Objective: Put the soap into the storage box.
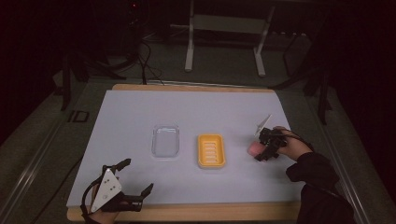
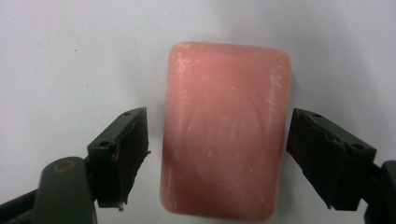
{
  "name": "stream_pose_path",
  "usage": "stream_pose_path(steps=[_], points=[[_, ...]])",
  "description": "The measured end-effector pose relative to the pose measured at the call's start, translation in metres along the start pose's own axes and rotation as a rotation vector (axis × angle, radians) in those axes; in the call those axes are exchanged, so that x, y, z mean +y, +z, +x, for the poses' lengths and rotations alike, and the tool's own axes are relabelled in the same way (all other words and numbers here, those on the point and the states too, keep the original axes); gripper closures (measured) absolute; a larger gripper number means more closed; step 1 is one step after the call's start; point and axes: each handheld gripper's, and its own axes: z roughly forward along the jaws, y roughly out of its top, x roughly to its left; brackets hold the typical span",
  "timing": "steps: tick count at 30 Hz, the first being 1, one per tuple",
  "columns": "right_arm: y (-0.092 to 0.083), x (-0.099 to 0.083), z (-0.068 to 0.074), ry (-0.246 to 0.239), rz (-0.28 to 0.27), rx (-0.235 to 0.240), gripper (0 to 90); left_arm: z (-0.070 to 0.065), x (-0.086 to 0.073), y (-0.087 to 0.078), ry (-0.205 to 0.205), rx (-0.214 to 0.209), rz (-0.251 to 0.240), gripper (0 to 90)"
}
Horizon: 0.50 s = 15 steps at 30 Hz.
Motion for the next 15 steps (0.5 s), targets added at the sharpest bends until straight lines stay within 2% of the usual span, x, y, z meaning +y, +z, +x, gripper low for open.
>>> stream_pose_path(steps=[3, 5, 7, 10, 14, 15], points=[[0.0055, 0.0025, 0.0007, -0.004, 0.02, 0.018, 24.6, 0.0, -0.0001, 0.0001, 0.0, 0.0, 0.001, 0.4], [0.0073, 0.0037, 0.002, -0.004, 0.026, 0.006, 26.9, 0.0001, -0.0002, 0.0001, -0.001, 0.0, 0.001, 0.4], [0.0063, 0.0044, 0.0025, 0.044, 0.019, -0.017, 33.1, 0.0001, -0.0002, 0.0002, -0.001, -0.001, 0.001, 0.4], [0.0065, 0.0051, 0.0044, 0.066, 0.02, -0.044, 35.5, -0.0003, -0.0003, 0.0003, 0.0, -0.001, 0.001, 0.4], [0.0061, 0.0047, 0.0063, 0.064, 0.018, -0.05, 37.2, 0.0, -0.0003, 0.0004, 0.0, 0.001, 0.001, 0.4], [0.0061, 0.0042, 0.0064, 0.044, 0.016, -0.047, 37.3, 0.0002, -0.0003, 0.0005, -0.001, 0.002, 0.001, 0.4]])
